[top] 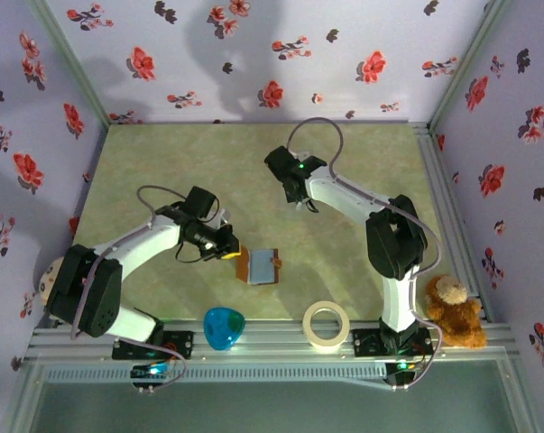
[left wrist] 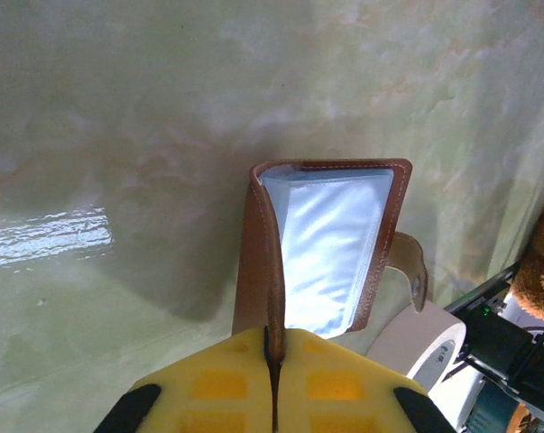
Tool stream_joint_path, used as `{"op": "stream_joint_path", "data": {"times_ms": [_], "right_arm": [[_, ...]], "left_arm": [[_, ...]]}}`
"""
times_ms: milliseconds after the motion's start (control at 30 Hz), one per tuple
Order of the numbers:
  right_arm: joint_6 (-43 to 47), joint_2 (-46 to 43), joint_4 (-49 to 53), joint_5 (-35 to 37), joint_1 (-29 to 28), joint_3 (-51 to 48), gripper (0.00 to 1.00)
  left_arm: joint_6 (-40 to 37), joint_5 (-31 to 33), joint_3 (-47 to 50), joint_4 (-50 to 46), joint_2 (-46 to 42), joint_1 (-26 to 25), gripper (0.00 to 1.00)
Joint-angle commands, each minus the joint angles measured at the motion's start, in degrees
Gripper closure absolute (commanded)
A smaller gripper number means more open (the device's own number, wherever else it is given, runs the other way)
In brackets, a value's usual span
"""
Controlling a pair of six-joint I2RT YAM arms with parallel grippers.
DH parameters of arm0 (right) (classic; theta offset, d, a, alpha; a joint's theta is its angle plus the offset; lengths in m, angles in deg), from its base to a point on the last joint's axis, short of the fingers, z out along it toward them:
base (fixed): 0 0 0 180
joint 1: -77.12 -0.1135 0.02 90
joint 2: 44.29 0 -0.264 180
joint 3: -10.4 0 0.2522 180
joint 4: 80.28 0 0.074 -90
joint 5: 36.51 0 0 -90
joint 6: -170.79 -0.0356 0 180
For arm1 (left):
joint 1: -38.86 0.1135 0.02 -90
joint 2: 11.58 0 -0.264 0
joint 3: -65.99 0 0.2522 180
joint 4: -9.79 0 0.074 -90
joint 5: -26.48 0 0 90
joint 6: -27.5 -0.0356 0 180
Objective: Put the credit cards into the card holder
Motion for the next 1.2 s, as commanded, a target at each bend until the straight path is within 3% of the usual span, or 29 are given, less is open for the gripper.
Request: {"op": "stream_joint_path", "data": {"times_ms": [0,567,867,900,1000,1167], "right_arm": [[0.4,-2.7,2.5,2.3,0.2,-0.5,0.34],[3.0,-2.4,5.0,-0.2,0.2,0.5,0.96],[2.1,-4.9,5.1,-2.2,0.2,0.2,1.0],[1.9,-5.5,4.8,-3.0,0.3,0.1,1.0],[1.3,-6.8,4.3,-5.3,0.3,0.1,1.0],[0.7,-10.9,1.7,-7.0,0.3,-1.7,1.0]], "left_arm": [[-2.4,0.4,-1.2,-2.6,-0.7,-0.5,1.0],[-3.5,0.6,-1.3,-2.5,0.3,-0.7,1.0],[-3.3,-0.8,-1.3,-1.2,0.4,-1.0,1.0],[-3.4,-0.9,-1.4,-1.3,0.5,-1.0,0.99],[-3.7,-0.4,-1.7,-1.5,0.6,-1.0,0.71],[-5.1,1.5,-3.5,-4.2,1.2,-1.0,0.59]]}}
